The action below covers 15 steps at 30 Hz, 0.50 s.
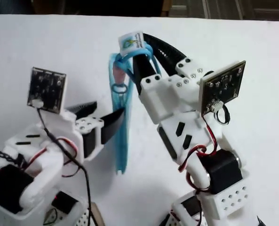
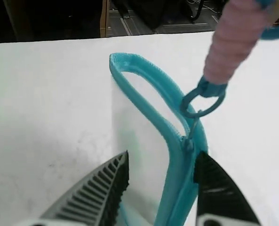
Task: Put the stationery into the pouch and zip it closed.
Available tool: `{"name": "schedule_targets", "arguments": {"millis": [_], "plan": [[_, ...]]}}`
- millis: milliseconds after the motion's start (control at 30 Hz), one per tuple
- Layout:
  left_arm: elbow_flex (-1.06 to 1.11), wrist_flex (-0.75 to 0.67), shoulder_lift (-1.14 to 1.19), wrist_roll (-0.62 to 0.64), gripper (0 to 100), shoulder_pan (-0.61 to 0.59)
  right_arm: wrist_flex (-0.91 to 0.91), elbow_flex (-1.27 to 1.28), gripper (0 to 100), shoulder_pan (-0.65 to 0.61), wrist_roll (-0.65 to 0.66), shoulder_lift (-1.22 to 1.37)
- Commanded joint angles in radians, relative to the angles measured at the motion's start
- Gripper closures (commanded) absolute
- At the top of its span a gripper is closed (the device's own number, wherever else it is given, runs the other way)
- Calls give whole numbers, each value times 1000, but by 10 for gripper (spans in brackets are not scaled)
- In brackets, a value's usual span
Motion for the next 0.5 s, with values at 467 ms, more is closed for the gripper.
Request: {"name": "schedule_targets", "arguments": {"millis": [467], "plan": [[-180, 207, -5, 60, 752, 166, -7, -8, 982, -64, 8, -16]]}}
